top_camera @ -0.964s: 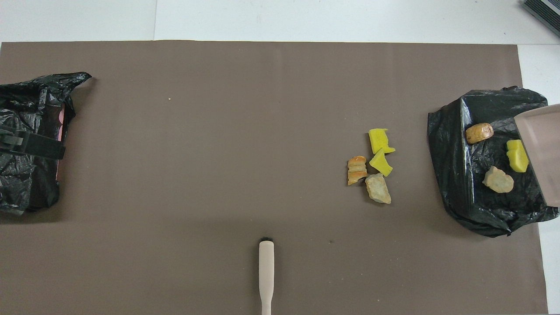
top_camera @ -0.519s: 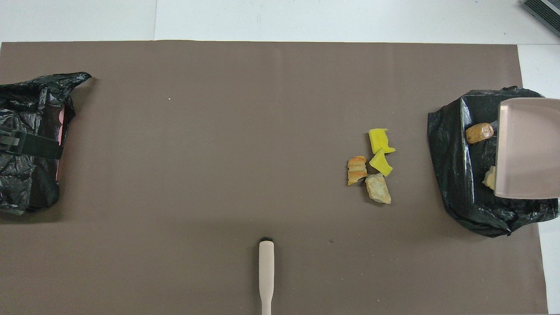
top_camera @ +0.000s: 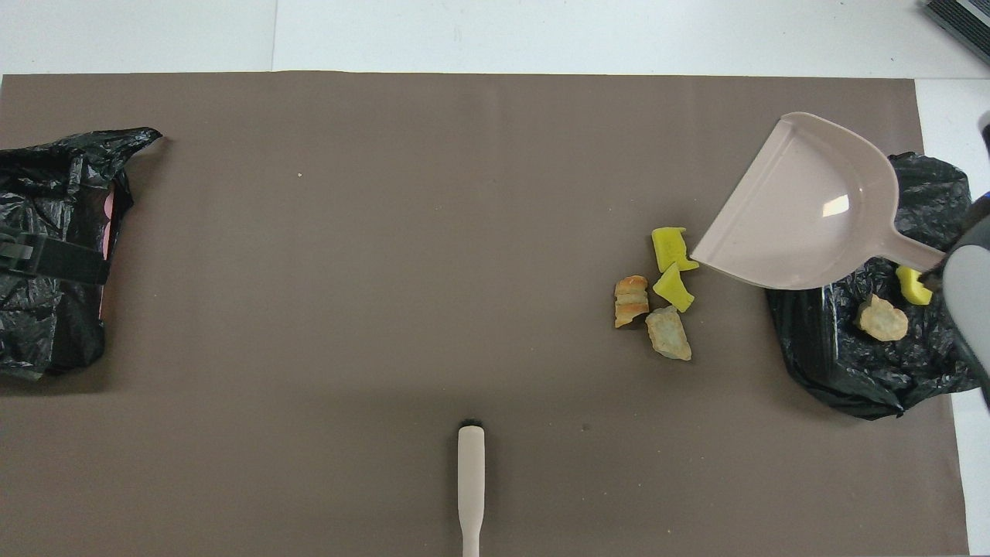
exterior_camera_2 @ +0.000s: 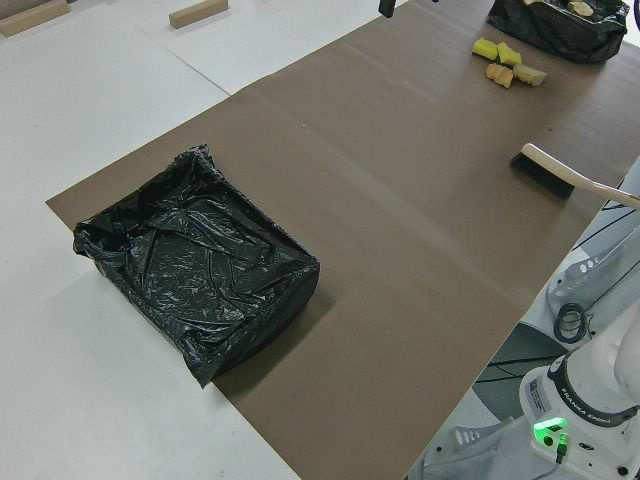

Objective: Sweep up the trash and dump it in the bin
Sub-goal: 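Carry the empty dustpan back to the table center with the right gripper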

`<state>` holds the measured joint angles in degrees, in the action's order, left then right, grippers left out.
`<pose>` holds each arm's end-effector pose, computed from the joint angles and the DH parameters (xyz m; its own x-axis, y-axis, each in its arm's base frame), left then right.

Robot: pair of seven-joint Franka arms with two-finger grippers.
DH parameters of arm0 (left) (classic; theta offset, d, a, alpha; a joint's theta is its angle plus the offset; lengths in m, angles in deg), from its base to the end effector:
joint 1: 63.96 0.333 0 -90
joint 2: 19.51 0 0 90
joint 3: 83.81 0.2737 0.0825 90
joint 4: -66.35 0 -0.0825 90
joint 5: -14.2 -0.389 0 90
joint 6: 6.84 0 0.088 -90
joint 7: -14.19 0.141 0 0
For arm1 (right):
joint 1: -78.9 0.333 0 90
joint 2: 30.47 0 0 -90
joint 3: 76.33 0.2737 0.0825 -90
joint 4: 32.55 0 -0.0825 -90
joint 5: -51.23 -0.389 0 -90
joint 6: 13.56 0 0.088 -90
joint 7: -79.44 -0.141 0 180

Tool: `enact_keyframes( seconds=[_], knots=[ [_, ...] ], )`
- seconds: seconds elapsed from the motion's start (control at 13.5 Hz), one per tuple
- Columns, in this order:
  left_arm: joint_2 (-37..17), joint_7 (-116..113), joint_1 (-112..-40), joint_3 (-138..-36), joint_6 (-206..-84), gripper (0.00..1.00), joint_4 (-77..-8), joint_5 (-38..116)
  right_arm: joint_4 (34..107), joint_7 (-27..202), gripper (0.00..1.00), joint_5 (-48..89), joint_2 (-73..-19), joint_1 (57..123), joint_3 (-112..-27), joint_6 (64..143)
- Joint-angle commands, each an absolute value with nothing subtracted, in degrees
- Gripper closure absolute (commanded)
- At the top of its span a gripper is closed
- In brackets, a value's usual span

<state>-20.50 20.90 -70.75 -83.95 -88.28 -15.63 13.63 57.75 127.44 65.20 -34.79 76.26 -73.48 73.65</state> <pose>0.5344 -0.0634 0.6102 0.9721 -0.2344 0.0067 -0.2343 -0.9721 -0.0107 0.5668 -0.0337 0.5036 0.6467 0.7166 -0.2614 0.7523 -0.6557 0.0638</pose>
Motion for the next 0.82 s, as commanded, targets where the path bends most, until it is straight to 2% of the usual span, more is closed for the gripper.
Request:
enact_keyframes(
  seconds=[0.0, 0.22, 0.52, 0.67, 0.74],
  knots=[
    [-21.7, 20.2, -70.5, -84.0, -87.2, 0.0, -16.6, 13.1, 58.9, 110.2, 1.0, 60.9, -33.5, 82.1, -73.7, 72.8],
    [-21.7, 19.0, -70.5, -84.0, -87.2, 0.0, -16.7, 13.3, 58.4, 91.8, 1.0, 55.7, -35.9, 89.0, -73.6, 74.9],
    [-22.8, 19.2, -70.3, -84.0, -87.2, 0.0, -18.2, 13.7, 57.9, 70.4, 1.0, 51.9, -42.1, 97.8, -73.6, 81.8],
    [-22.8, 19.1, -70.1, -83.9, -87.1, 0.0, -18.2, 13.7, 56.8, 62.3, 1.0, 49.1, -45.9, 99.4, -73.6, 86.0],
    [-22.8, 19.1, -70.1, -84.0, -87.1, 0.0, -18.2, 13.7, 53.5, 59.7, 1.0, 48.5, -48.7, 100.0, -73.3, 86.7]
  ],
)
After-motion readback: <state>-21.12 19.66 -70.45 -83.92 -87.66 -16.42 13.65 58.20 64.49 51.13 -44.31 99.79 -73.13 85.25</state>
